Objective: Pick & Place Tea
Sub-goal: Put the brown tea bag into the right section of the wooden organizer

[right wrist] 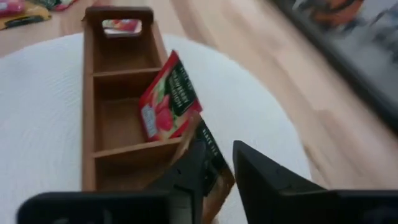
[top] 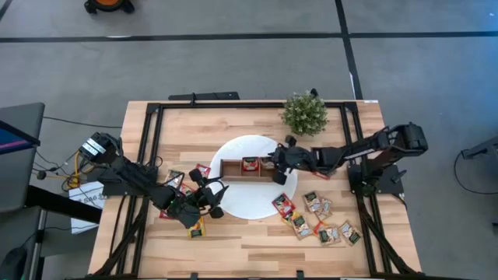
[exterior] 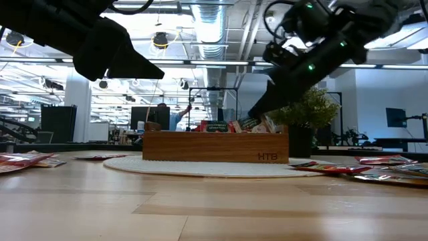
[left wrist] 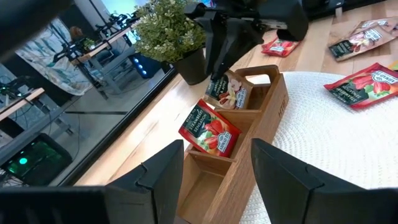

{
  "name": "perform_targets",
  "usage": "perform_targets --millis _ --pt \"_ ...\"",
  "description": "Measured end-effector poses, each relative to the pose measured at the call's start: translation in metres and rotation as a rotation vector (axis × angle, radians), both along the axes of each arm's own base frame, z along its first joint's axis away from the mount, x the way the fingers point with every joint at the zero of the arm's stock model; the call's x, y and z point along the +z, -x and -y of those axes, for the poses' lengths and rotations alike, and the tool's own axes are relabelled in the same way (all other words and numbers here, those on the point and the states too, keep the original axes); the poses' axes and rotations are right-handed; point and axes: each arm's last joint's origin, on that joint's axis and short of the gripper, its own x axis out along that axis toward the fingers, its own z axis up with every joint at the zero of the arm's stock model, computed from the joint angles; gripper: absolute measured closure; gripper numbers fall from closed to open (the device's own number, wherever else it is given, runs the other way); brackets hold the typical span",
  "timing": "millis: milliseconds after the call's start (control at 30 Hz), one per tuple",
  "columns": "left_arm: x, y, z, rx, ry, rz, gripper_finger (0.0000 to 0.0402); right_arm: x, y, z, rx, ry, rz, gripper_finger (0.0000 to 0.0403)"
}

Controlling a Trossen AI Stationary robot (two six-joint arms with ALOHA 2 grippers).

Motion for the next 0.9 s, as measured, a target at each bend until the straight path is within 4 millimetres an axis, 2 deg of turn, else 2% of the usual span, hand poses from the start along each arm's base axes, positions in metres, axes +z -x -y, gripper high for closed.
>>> perform_targets --millis 300,567,767,900 --pt "0.0 0.0 0.0 0.0 0.0 0.0 0.0221 0.021 -0.009 0.011 0.046 -0.131 -0.179 0.0389" --pt "0.0 0.0 0.0 0.0 0.0 0.0 0.0221 0.027 -0.013 0.003 0.078 -0.13 -0.142 0.0402" --pt "0.0 0.0 0.0 0.001 0.003 0.002 0.0221 0.014 -0.009 -0.01 0.107 -0.102 -0.08 0.0402" --pt "0.0 0.0 0.0 0.002 0.005 0.004 0.0221 0.004 -0.004 -0.009 0.103 -0.105 -0.034 0.0403"
